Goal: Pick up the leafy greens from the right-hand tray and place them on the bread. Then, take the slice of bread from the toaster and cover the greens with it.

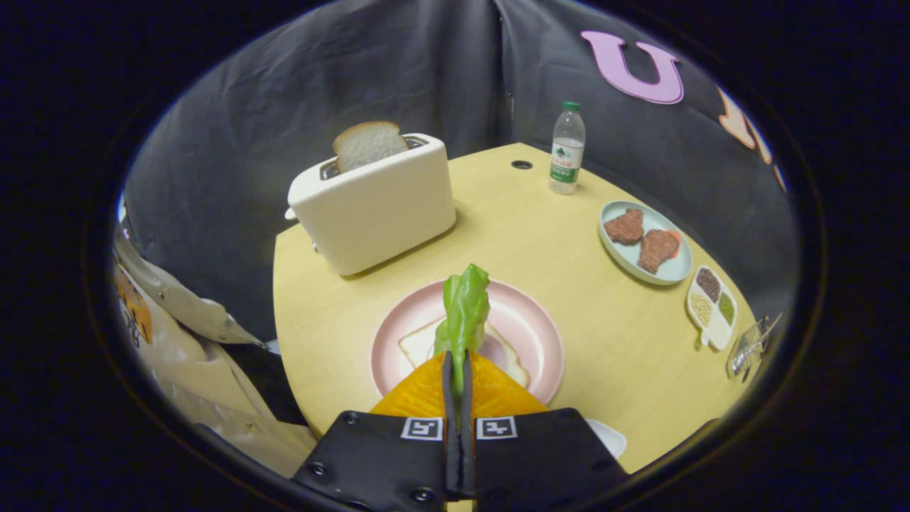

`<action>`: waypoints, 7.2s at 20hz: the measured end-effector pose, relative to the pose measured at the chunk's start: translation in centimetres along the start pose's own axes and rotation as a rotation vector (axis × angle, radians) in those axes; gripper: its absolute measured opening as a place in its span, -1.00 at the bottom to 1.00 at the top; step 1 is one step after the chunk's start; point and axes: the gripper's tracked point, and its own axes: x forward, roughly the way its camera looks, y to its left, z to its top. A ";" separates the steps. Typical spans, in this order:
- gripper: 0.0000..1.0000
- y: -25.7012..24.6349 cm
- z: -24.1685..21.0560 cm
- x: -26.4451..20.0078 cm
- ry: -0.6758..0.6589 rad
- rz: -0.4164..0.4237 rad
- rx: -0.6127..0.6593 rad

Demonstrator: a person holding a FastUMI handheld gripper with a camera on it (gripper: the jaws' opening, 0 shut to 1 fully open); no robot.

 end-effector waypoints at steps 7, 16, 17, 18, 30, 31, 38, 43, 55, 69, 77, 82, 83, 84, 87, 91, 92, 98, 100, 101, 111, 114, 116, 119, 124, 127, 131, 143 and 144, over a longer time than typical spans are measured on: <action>-0.88 2.8 -0.3 3.2 0.057 0.086 -0.016; -0.38 -0.9 -2.1 5.5 0.122 -0.033 -0.048; -0.32 -1.0 -2.2 5.5 0.127 -0.039 -0.054; -0.30 -1.2 -2.3 5.4 0.127 -0.042 -0.060; 0.76 0.8 2.8 3.1 0.019 -0.087 -0.047; 0.84 1.4 4.2 2.8 -0.005 -0.083 -0.051; 1.00 5.0 12.5 1.3 -0.114 -0.085 -0.075; 1.00 8.0 15.5 2.1 -0.125 -0.058 -0.096; 1.00 12.4 22.9 5.4 -0.194 -0.016 0.044; 0.99 10.9 25.2 9.1 -0.160 -0.079 0.300; 0.52 11.5 23.3 10.2 -0.086 -0.088 0.283; 0.04 11.3 22.4 9.9 -0.059 -0.106 0.285; -0.08 11.5 22.2 9.7 -0.045 -0.088 0.290; -0.21 11.3 22.2 9.7 -0.056 -0.088 0.301; -0.59 11.4 22.7 8.6 -0.090 -0.074 0.304; -0.84 11.2 23.5 6.8 -0.139 -0.042 0.342; -0.84 10.9 23.5 6.2 -0.145 -0.043 0.356; -0.85 8.7 22.6 2.9 -0.199 -0.049 0.445; -0.85 8.0 22.3 1.8 -0.225 -0.051 0.474; -0.85 7.7 22.0 1.1 -0.234 -0.045 0.496; -0.85 4.1 17.8 -1.7 -0.245 -0.085 0.594; -0.85 2.7 15.3 -1.4 -0.212 -0.113 0.610; -0.85 2.2 13.2 -1.0 -0.188 -0.122 0.643; -0.84 1.0 10.2 -0.4 -0.144 -0.149 0.686; -0.84 -0.3 7.2 -0.9 -0.126 -0.158 0.764; -0.84 -0.8 5.3 -0.7 -0.114 -0.147 0.799; -0.84 -1.5 2.7 -0.2 -0.096 -0.130 0.862; -0.24 -3.1 -3.1 -0.2 -0.023 -0.174 0.865; -0.08 -3.1 -3.2 -0.2 -0.026 -0.169 0.860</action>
